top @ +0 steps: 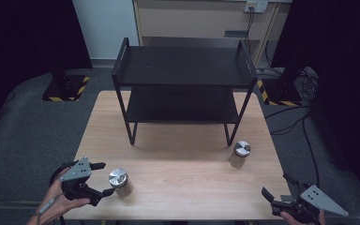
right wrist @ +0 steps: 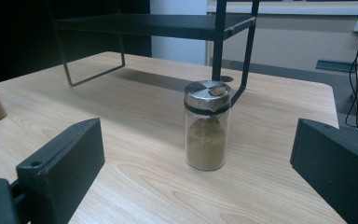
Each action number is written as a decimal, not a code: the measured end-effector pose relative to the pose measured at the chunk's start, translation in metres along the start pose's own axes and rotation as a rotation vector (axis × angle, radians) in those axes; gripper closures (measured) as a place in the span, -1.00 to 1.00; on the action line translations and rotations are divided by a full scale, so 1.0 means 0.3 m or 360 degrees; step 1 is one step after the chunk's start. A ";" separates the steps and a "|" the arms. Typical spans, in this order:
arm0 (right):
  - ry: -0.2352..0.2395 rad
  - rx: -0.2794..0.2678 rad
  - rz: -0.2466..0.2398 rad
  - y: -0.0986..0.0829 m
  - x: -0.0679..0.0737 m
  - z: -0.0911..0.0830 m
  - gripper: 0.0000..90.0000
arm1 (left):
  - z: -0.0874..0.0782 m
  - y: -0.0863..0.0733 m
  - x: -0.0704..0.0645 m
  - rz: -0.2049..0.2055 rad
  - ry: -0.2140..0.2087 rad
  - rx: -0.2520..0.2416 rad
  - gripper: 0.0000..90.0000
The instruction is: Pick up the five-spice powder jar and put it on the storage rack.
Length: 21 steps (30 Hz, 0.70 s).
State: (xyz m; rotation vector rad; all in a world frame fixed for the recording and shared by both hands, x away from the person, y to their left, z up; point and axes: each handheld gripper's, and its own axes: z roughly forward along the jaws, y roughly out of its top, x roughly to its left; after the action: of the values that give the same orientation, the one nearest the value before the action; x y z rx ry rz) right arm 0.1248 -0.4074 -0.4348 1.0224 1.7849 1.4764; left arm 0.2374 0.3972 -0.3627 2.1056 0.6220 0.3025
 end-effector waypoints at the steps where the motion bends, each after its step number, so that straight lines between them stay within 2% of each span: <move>1: 0.0000 0.0000 -0.0001 0.000 0.000 0.000 -0.93 | 0.012 -0.001 0.003 0.0003 -0.0004 0.0010 -0.88; 12: -0.0007 0.0002 0.0005 -0.001 0.001 0.000 -0.93 | 0.076 -0.026 0.019 0.0019 -0.0029 0.0005 -0.74; 18: -0.0009 0.0006 0.0004 0.001 0.002 0.001 -0.93 | 0.103 -0.056 0.016 0.0024 -0.0023 -0.0043 -0.70; 21: -0.0011 0.0004 0.0004 0.000 0.002 0.001 -0.93 | 0.113 -0.072 0.018 0.0030 -0.0023 -0.0082 -0.57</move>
State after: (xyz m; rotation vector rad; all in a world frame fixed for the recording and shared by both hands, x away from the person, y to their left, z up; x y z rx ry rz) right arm 0.1247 -0.4067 -0.4350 1.0303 1.7814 1.4710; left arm 0.2499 0.3867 -0.4000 2.0634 0.5801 0.3109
